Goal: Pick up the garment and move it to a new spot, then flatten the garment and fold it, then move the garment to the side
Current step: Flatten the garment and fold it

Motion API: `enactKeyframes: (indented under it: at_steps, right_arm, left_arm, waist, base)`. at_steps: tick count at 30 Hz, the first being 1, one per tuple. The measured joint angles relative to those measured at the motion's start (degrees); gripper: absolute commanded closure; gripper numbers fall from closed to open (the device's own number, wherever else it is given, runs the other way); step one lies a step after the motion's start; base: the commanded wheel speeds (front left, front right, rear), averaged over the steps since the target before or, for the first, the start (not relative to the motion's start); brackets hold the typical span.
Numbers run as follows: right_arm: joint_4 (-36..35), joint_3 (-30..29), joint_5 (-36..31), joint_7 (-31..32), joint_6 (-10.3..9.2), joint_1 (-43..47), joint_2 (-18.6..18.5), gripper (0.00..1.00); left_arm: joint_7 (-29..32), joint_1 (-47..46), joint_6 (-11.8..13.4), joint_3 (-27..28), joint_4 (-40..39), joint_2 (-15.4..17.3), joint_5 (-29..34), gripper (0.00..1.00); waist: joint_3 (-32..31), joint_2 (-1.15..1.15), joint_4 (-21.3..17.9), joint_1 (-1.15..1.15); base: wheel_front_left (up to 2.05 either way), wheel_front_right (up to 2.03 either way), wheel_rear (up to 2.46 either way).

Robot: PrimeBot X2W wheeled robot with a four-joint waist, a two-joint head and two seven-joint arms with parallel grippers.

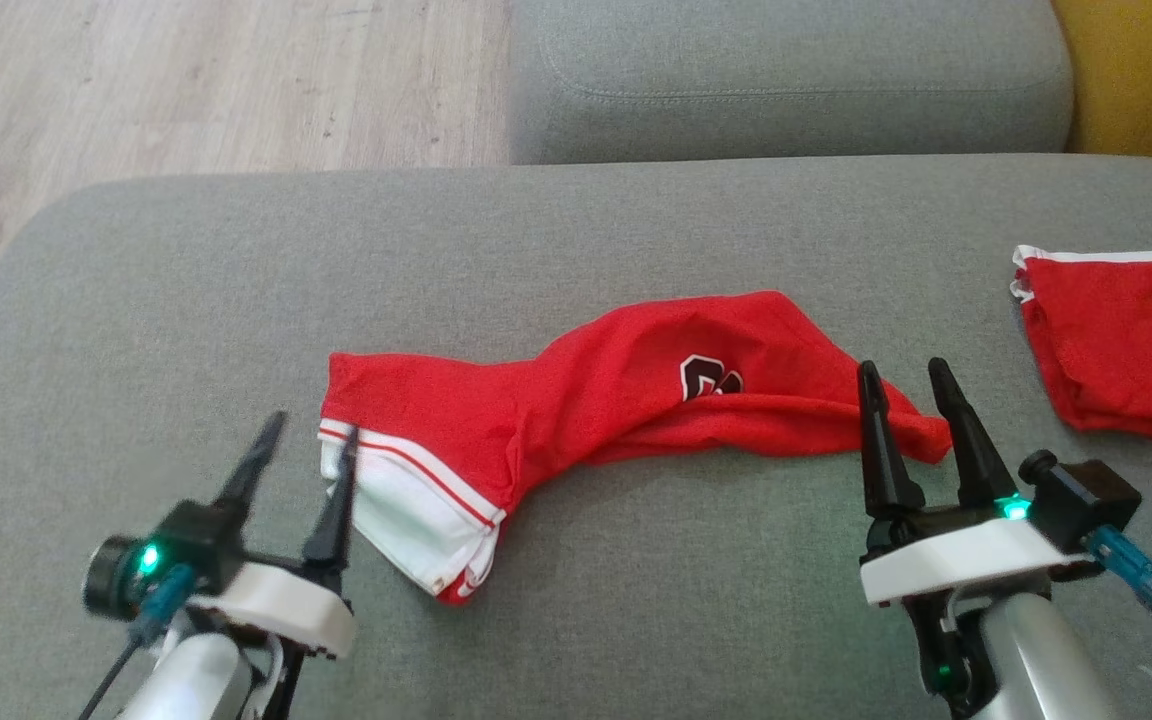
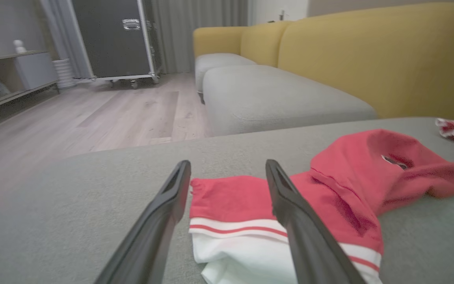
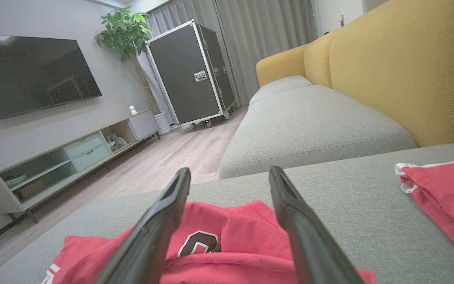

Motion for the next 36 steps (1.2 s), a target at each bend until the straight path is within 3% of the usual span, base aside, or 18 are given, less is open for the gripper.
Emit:
enactKeyframes:
  at_steps: [3,9,19,30,31,32,33,36]
  right_arm:
    - [-0.2,0.0,0.0,0.0,0.00,0.2,0.0,0.00]
    - [-0.6,0.2,-0.5,0.0,0.00,1.1,0.0,0.00]
    - [-1.3,0.2,-1.0,0.0,0.00,0.9,0.0,0.00]
    - [-1.6,-0.6,-1.5,0.0,0.00,-0.4,0.0,0.00]
    - [-1.6,-0.7,-1.5,0.0,0.00,-0.6,0.0,0.00]
    - [-1.6,-0.7,-1.5,0.0,0.00,-0.8,0.0,0.00]
    - [-1.6,-0.8,-1.5,0.0,0.00,-0.8,0.0,0.00]
    - [-1.5,-0.9,-1.5,0.0,0.00,-0.8,0.0,0.00]
  left_arm:
    - [-1.6,2.4,3.1,4.2,-0.5,-1.7,-2.5,0.00]
    - [-1.8,5.4,4.2,4.7,1.6,-3.7,-3.1,0.00]
    - [7.0,1.2,4.0,2.4,10.4,-3.6,-3.0,0.00]
    - [9.6,-5.2,2.1,2.1,18.4,-3.8,-3.0,0.00]
    - [10.0,-5.6,1.9,2.0,18.8,-3.8,-3.1,0.53]
    - [10.2,-6.0,1.5,2.0,19.3,-3.8,-3.2,0.82]
    - [10.3,-6.4,1.2,1.9,19.6,-3.8,-3.2,1.00]
    - [10.4,-7.3,0.9,1.4,20.3,-4.2,-3.2,1.00]
  waist:
    - [-0.3,0.00,-0.1,0.00]
    - [0.2,0.00,-0.5,0.00]
    - [3.2,0.00,-1.6,0.01]
    - [6.8,0.00,-3.8,0.01]
    - [7.0,0.00,-4.0,0.01]
    - [7.1,0.00,-4.1,0.01]
    - [7.2,0.00,-4.2,0.01]
    - [7.2,0.00,-4.3,0.02]
  base:
    - [0.00,0.00,0.00]
    - [0.00,0.00,0.00]
    - [0.00,0.00,0.00]
    - [0.00,0.00,0.00]
    - [0.00,0.00,0.00]
    - [0.00,0.00,0.00]
    - [0.00,0.00,0.00]
    - [0.00,0.00,0.00]
